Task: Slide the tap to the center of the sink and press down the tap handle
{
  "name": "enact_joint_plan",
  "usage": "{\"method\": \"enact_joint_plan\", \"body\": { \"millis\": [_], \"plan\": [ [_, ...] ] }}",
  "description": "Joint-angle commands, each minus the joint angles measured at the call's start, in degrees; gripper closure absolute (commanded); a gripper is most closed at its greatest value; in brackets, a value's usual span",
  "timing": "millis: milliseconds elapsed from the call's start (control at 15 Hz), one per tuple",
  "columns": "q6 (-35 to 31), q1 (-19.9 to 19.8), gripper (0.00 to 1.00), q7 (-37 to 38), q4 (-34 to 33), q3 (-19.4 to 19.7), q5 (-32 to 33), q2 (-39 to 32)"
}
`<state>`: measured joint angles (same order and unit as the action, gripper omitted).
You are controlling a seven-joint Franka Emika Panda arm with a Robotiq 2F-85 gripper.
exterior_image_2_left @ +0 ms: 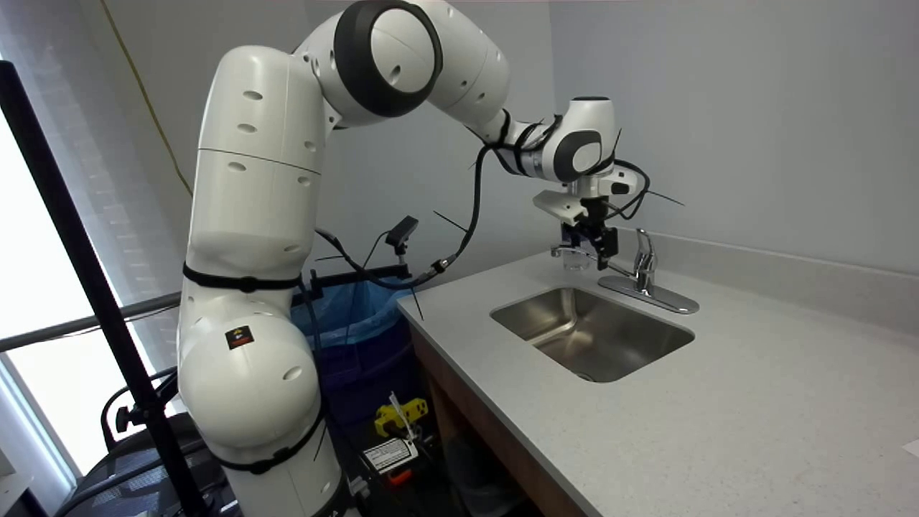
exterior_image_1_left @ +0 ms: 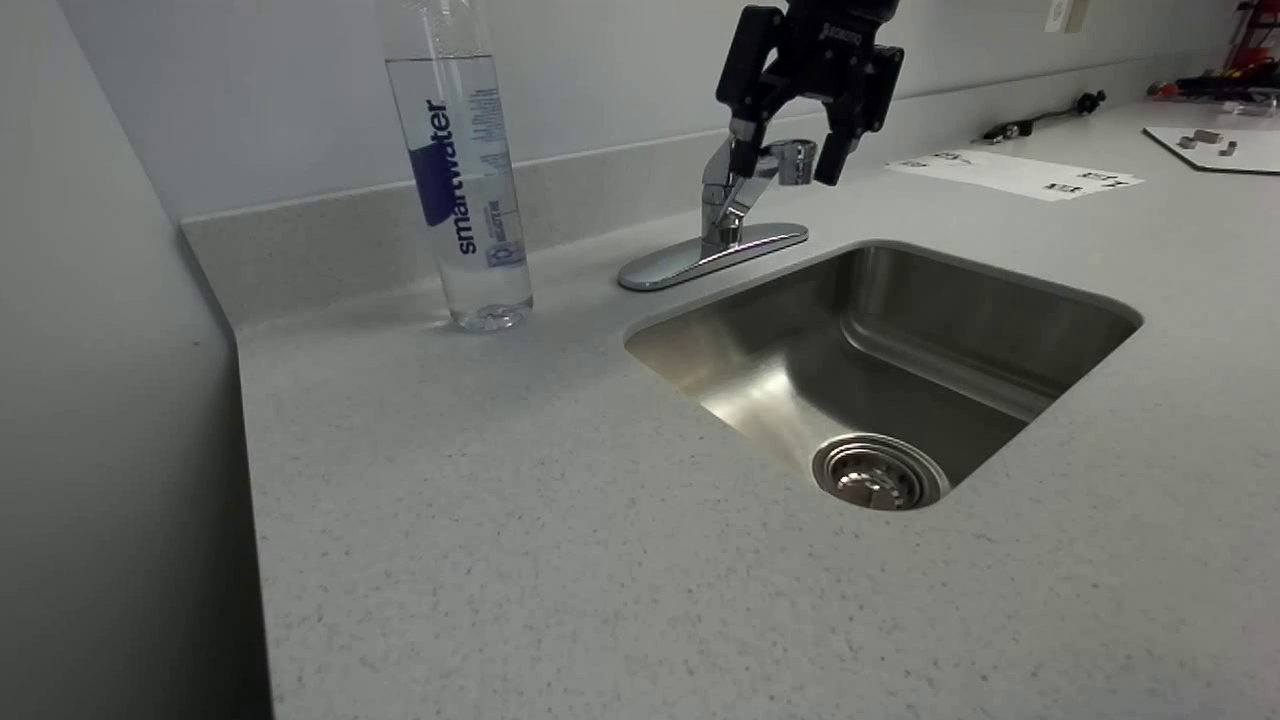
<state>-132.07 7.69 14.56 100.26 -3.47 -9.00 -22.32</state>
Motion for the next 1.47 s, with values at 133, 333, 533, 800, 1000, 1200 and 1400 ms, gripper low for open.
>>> {"method": "enact_joint_plan", "body": {
  "millis": [133,333,533,800,1000,1200,1400],
  "plan": [
    [3.24,-1.45,0.0,2.97,2.79,3.18,2.54,2.84],
    [4.88,-1.71,0.0,3.73,2.94,3.69,2.4,3.12],
    [5.57,-1.86,0.0,4.3,3.34,4.08,2.59,3.59],
    [5.54,-2.09,0.0,4.95,3.9,4.4,2.68,4.04],
    [5.52,-2.24,0.0,5.16,4.15,4.7,3.06,4.31],
    [5.66,-2.48,0.0,5.24,4.62,5.02,3.15,4.7],
    [5.81,-2.9,0.0,5.2,5.13,5.52,3.27,5.17]
  ]
}}
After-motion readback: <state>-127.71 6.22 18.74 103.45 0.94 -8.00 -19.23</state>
